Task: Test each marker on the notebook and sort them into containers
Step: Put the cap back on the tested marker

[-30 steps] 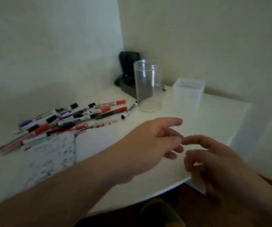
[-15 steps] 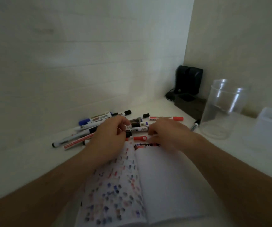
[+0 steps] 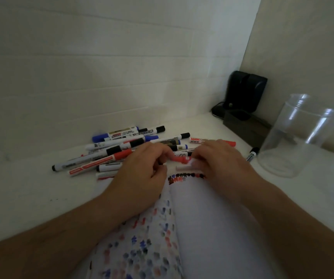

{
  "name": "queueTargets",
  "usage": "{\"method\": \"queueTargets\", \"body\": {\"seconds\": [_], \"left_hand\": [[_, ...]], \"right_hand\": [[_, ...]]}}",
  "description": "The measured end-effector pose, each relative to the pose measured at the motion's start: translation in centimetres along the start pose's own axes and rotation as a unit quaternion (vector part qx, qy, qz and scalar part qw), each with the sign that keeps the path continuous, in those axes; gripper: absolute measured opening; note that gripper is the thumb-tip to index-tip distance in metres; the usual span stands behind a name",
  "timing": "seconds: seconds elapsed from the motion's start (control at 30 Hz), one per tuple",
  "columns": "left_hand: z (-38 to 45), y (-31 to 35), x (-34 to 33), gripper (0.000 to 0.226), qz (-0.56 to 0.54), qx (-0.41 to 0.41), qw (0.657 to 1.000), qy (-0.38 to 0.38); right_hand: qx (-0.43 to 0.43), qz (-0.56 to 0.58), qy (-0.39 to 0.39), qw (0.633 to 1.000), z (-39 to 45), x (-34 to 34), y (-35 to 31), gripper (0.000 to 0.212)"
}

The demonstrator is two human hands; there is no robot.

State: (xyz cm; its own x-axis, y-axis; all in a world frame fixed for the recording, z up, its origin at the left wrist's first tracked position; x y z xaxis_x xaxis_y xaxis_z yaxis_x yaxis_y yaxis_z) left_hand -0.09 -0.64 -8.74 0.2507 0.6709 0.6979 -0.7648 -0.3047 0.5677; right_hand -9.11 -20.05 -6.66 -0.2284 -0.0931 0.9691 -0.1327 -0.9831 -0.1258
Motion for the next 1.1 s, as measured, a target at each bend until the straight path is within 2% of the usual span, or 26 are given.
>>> {"method": "queueTargets", "body": {"seconds": [0.07,0.1,0.13,0.17,0.23,0.27,0.3,0.33,0.37,0.43,0.6,0.67,0.83,1.0,1.1], "left_hand": [[-0.2,0.0,0.1,0.027,0.002,-0.008,1.000,-0.012],[-0.3,0.1,0.2,0.023,0.020,-0.027,0.999,-0.026],[-0.5,0.3,0.3,0.017,0.051,-0.049,0.996,-0.049],[-0.6,0.5,0.2,0.015,0.085,-0.070,0.991,-0.076],[-0.7,0.8,-0.1,0.025,0.124,-0.084,0.981,-0.122],[-0.7,0.8,-0.2,0.028,0.126,-0.074,0.980,-0.137],[-0.6,0.7,-0.1,0.028,0.118,-0.063,0.980,-0.150],[-0.5,0.6,-0.1,0.027,0.109,-0.055,0.980,-0.160],[-0.5,0.6,-0.1,0.028,0.101,-0.052,0.980,-0.164],[-0.5,0.4,-0.1,0.028,0.099,-0.051,0.979,-0.168],[-0.3,0.1,-0.3,0.024,0.093,-0.053,0.982,-0.155],[-0.1,-0.2,0.0,0.024,0.094,-0.062,0.981,-0.160],[0.6,-0.9,1.6,0.022,0.077,-0.100,0.960,-0.249],[0.4,-1.2,1.5,0.016,0.056,-0.111,0.965,-0.232],[0.3,-1.3,1.5,0.019,0.053,-0.113,0.966,-0.226]], "right_hand": [[-0.027,0.128,0.071,0.989,-0.7,1.3,-0.4,0.013],[-0.042,0.220,0.117,0.968,-1.1,1.9,-0.6,0.011],[-0.053,0.336,0.164,0.926,-1.3,2.5,-0.8,0.013],[-0.063,0.470,0.187,0.860,-1.3,2.9,-0.8,0.019],[-0.083,0.719,0.149,0.673,-1.0,3.1,-0.7,0.028],[-0.094,0.799,0.116,0.583,-0.9,3.0,-0.5,0.026],[-0.105,0.848,0.083,0.514,-0.8,2.8,-0.2,0.019],[-0.112,0.880,0.054,0.459,-0.7,2.7,0.1,0.018],[-0.109,0.901,0.034,0.418,-0.7,2.4,0.6,0.032],[-0.096,0.925,0.018,0.367,-0.8,2.1,1.7,0.058],[0.013,0.949,-0.033,0.315,-1.0,2.4,4.1,0.065],[0.029,0.950,-0.035,0.309,-1.2,2.8,4.7,0.064],[0.045,0.948,-0.006,0.314,-1.4,3.4,4.7,0.046],[0.019,0.941,0.015,0.337,-1.4,3.2,4.3,0.044],[-0.016,0.930,0.060,0.362,-1.5,3.4,4.0,0.033]]}}
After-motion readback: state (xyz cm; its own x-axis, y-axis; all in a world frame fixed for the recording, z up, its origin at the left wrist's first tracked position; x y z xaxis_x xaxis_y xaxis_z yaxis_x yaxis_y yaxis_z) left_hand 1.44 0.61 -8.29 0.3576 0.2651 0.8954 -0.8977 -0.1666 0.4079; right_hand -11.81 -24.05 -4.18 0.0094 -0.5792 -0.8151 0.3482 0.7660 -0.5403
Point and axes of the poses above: each hand's wrist, its own z-axis towards the middle knuckle, its own x-axis out of the back of the hand, y = z × x, the point moved 1 cm from there along z, towards the middle knuckle, and after that the axes turned 3 degrees about -y, right-handed, at the moved point
